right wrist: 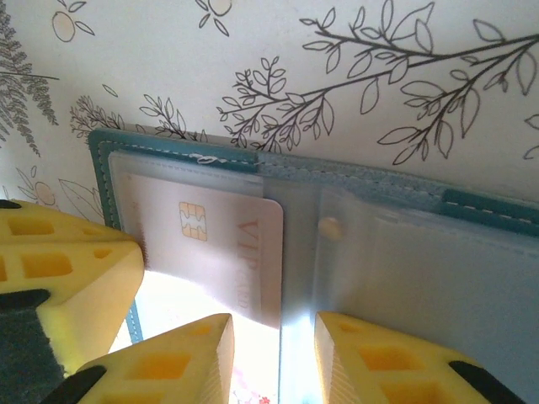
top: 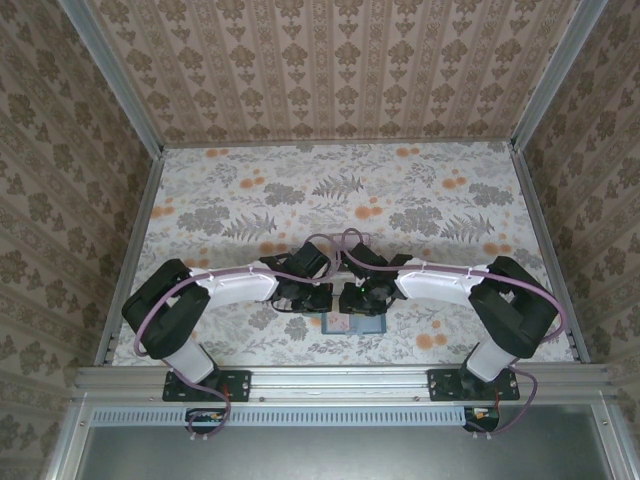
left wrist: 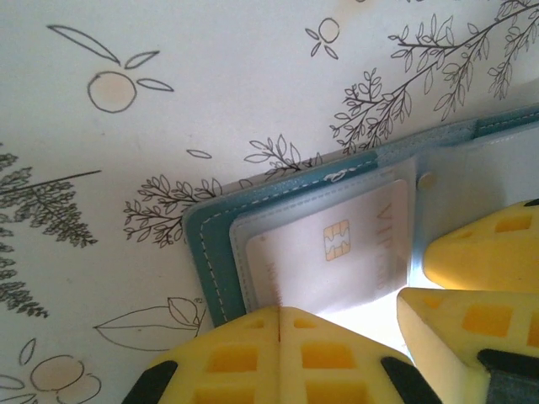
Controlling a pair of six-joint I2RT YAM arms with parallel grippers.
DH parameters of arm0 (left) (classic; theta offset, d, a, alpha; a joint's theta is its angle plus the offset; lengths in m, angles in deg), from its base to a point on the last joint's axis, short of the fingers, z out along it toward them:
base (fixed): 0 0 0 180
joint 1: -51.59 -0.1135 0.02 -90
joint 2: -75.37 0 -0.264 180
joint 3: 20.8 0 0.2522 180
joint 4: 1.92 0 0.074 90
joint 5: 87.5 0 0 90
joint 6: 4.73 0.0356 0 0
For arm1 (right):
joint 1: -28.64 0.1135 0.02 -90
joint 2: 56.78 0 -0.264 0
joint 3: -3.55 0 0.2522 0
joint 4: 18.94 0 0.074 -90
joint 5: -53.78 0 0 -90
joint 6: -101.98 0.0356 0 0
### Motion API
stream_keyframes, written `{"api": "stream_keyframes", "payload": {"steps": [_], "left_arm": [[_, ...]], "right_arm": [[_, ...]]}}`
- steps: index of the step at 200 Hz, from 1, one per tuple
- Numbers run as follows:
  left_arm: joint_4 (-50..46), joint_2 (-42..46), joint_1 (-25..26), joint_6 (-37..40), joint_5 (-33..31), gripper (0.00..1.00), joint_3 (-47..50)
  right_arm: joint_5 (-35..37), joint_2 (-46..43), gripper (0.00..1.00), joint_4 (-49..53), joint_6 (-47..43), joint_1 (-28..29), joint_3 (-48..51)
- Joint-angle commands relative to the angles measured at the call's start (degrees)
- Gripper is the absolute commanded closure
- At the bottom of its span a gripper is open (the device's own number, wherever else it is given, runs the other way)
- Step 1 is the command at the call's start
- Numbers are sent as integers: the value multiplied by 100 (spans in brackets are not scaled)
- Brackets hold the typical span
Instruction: Take the credit cards out of the card holder
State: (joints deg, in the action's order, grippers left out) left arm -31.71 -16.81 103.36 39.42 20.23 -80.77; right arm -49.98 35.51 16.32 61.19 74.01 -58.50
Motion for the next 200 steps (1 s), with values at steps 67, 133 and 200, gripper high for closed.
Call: {"api": "stream_keyframes", "payload": {"steps": [67, 133, 200], "left_arm": [[-421, 53, 37, 84, -181, 100, 44], [-423, 66, 48, 87, -174, 100, 47], [-496, 174, 48, 93, -227, 99, 26]], "right_arm": [[-488, -87, 73, -458, 175, -26, 145], [-378, 132, 73, -441, 160, -25, 198], [182, 45, 69, 320, -65, -21, 24]]}}
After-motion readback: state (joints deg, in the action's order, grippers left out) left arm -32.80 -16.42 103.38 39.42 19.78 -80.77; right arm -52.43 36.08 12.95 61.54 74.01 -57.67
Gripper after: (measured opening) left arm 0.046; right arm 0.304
